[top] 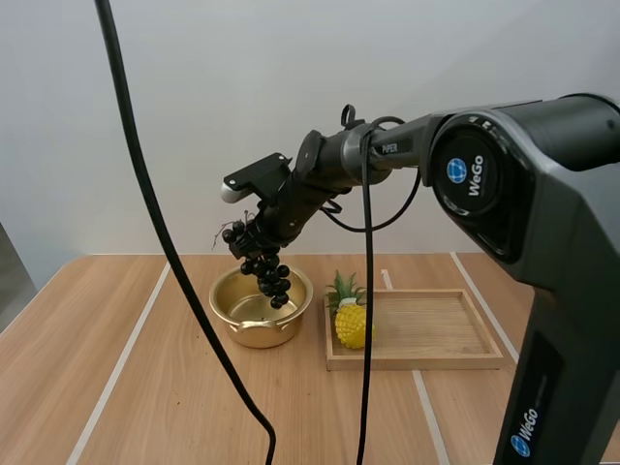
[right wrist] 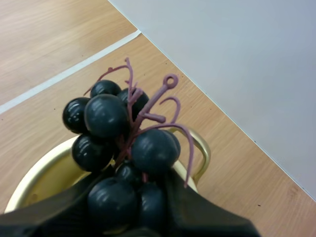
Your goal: Open the pot, put the grape inside, and close it
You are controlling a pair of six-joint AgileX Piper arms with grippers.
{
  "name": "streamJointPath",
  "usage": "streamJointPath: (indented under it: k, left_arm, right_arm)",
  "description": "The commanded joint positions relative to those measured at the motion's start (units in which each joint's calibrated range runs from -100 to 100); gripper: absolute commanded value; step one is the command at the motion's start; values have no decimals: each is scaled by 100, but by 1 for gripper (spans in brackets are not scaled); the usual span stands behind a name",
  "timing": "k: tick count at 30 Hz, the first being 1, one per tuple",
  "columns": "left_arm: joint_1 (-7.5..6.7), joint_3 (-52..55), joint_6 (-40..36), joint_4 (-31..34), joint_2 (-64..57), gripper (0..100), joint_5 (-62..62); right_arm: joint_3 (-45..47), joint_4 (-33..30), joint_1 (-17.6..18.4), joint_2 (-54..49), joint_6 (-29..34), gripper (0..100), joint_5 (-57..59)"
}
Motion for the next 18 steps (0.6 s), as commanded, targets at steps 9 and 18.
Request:
streamJointPath:
  k: [9, 18]
  left_arm:
    - [5, -28, -36, 46, -39, 0, -205]
    - [5, -28, -36, 46, -39, 0, -205]
  right_arm:
    - [-44, -89, 2, 156, -35, 0, 994]
    - [-44, -665, 2, 160, -25, 0, 1873]
